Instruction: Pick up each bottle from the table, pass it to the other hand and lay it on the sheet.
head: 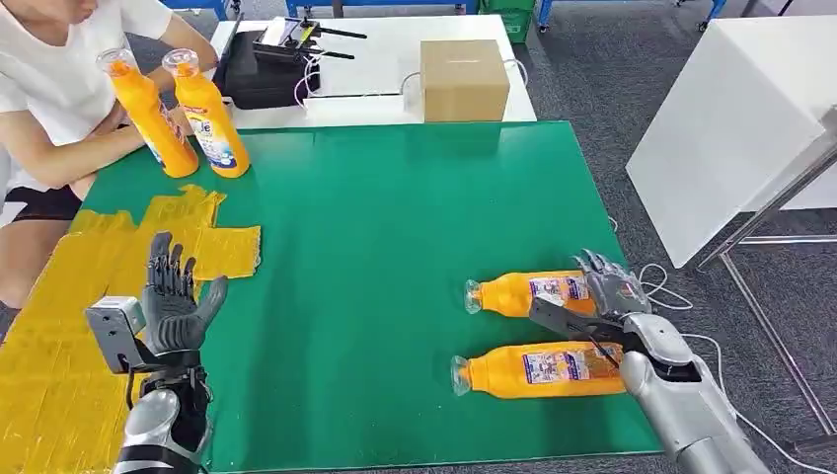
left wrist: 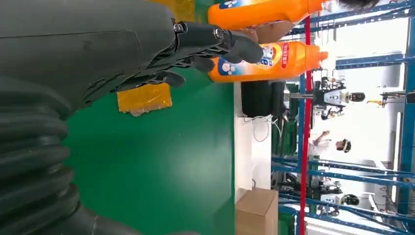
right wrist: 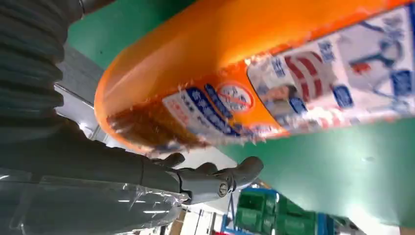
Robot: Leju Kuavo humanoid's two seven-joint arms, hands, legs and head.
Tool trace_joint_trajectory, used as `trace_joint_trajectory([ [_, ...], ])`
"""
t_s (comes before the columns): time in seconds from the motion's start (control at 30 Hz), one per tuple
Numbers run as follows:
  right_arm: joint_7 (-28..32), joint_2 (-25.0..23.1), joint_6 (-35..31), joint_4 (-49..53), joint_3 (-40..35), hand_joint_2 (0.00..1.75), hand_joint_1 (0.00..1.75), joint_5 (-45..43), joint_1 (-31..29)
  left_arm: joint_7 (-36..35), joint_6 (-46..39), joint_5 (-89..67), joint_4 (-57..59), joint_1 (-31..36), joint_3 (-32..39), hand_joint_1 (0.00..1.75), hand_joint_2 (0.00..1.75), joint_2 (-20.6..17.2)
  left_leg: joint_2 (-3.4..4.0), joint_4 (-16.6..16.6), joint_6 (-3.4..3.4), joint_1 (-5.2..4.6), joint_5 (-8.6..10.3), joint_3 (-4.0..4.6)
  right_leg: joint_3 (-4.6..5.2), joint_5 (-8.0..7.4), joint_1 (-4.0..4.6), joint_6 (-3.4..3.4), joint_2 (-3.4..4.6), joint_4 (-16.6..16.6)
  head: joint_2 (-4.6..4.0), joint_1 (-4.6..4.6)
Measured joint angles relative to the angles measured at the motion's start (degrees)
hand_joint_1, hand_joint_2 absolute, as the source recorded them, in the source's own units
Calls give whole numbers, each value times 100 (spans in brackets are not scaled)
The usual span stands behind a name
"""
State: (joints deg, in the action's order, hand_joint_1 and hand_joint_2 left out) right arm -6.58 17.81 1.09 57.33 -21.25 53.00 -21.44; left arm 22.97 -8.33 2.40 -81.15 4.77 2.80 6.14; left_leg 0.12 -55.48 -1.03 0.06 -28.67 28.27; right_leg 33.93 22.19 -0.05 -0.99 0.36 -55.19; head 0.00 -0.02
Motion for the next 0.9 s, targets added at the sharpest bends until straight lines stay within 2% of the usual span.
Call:
trace_joint_trajectory([
  [0.1, 4, -7, 11, -129, 0, 175, 0, 0, -58, -2, 0, 0, 33, 22, 0, 0, 175, 0, 0, 0, 0, 0, 0, 0, 0, 0, 0, 0, 0, 0, 0, 0],
  [0.13, 4, -9, 11, -159, 0, 175, 16, 0, -70, -2, 2, 0, 37, 27, 0, 0, 175, 0, 0, 0, 0, 0, 0, 0, 0, 0, 1, 0, 0, 0, 0, 0],
  [0.2, 24, -13, 33, -216, -2, 175, 138, 0, -104, -2, 0, 0, 48, 34, 0, 0, 175, 0, 0, 0, 0, 0, 0, 0, 1, 0, 1, 0, 0, 0, 0, 0],
  [0.23, 61, -13, 68, -251, -9, 175, 150, 0, -130, -2, 2, 0, 52, 40, 0, 0, 175, 0, 0, 0, 0, 0, 0, -1, 1, 0, 1, 0, 1, 0, 0, 0],
  [0.27, 92, -13, 109, -288, -15, 175, 155, 0, -158, -2, 2, 2, 59, 48, 0, 0, 175, 0, 0, 0, 0, 0, 0, -2, 0, 0, 1, 0, 1, 0, 0, 0],
  [0.9, 205, -4, 229, -704, -118, 175, 155, 31, -395, -2, 2, 17, 96, 68, 0, 0, 175, 0, 1, 0, 0, 0, 0, -10, -7, 0, 1, 0, 0, 0, 0, 0],
])
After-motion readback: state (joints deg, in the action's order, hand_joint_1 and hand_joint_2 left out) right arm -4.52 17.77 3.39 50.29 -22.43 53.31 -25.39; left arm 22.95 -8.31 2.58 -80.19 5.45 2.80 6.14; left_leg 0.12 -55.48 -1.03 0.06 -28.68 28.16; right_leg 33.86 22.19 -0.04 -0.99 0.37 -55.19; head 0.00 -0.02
